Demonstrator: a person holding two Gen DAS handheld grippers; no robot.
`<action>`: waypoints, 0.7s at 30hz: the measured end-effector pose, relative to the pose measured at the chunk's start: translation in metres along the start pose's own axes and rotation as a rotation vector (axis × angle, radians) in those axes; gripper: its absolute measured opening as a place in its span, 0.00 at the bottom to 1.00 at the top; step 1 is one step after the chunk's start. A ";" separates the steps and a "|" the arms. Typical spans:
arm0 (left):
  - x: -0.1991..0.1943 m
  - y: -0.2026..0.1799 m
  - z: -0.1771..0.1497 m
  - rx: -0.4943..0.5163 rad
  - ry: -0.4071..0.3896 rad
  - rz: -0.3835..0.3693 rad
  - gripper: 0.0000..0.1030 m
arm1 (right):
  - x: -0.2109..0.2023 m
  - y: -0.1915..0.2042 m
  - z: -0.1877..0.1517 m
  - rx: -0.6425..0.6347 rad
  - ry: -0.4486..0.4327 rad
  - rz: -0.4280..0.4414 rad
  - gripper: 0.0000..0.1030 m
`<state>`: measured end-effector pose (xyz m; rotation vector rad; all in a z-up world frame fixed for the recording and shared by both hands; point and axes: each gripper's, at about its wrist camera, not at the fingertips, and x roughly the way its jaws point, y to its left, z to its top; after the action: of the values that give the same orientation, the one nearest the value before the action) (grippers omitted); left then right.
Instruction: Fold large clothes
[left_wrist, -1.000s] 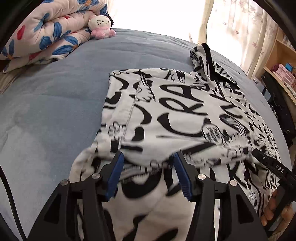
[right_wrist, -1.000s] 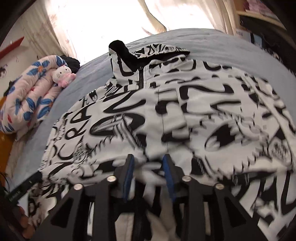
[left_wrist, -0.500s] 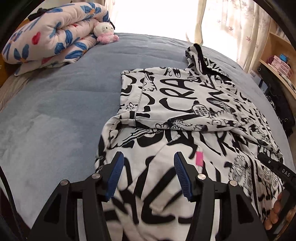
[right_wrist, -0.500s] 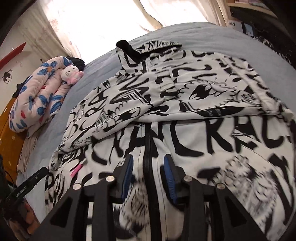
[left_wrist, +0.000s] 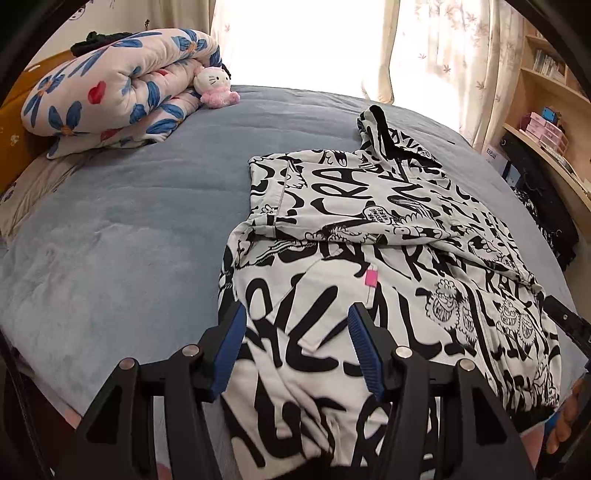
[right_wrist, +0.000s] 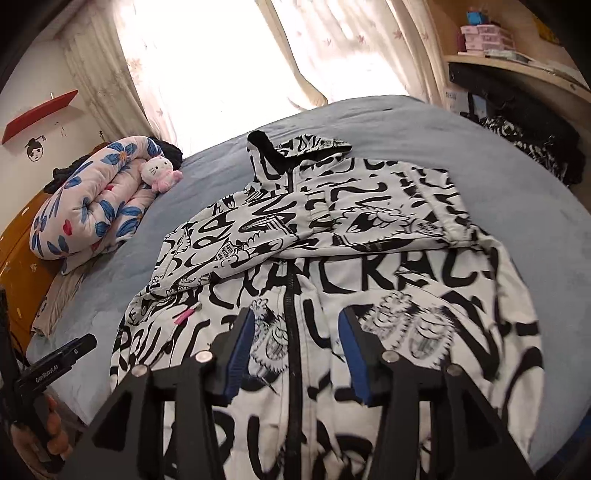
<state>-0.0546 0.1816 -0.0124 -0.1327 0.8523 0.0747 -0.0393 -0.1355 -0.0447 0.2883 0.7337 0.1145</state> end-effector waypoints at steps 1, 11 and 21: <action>-0.004 0.001 -0.003 0.000 -0.002 -0.002 0.54 | -0.004 -0.002 -0.003 0.000 -0.003 -0.005 0.46; -0.014 0.009 -0.037 0.007 0.015 0.016 0.55 | -0.038 -0.023 -0.028 0.018 -0.029 -0.048 0.46; -0.012 0.017 -0.073 0.015 0.030 0.014 0.55 | -0.057 -0.049 -0.049 0.021 -0.019 -0.107 0.46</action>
<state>-0.1188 0.1875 -0.0529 -0.1135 0.8838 0.0796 -0.1140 -0.1833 -0.0574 0.2696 0.7300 0.0030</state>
